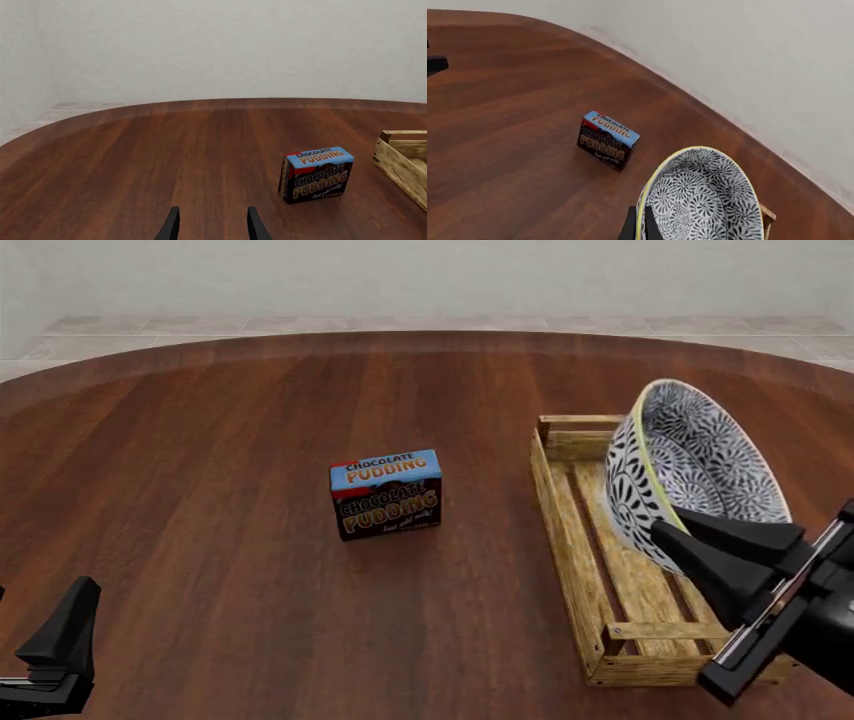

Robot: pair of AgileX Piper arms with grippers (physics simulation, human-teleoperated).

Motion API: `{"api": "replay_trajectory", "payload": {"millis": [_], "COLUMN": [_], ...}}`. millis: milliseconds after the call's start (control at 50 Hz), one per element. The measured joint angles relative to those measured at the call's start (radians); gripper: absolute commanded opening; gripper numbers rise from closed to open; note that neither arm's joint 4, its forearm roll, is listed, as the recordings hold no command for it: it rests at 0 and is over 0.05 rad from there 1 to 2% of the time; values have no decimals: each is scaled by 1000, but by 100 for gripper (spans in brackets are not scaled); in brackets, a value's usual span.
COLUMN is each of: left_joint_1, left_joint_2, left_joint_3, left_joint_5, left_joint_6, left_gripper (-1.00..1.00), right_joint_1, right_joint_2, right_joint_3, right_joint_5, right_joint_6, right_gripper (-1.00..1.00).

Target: Pick up the bowl on the left and put it in the tray.

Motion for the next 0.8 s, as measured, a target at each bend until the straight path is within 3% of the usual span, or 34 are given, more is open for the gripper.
{"api": "replay_trajectory", "payload": {"millis": [800], "left_joint_1": [0], "left_joint_2": [0], "left_joint_3": [0], "left_joint_5": [0], "left_joint_6": [0], "left_gripper": [100], "right_joint_1": [-113], "right_joint_2": [206], "right_joint_3": [57], "right_joint_5": [-173], "right_joint_6": [43], "right_gripper": [-100]}}
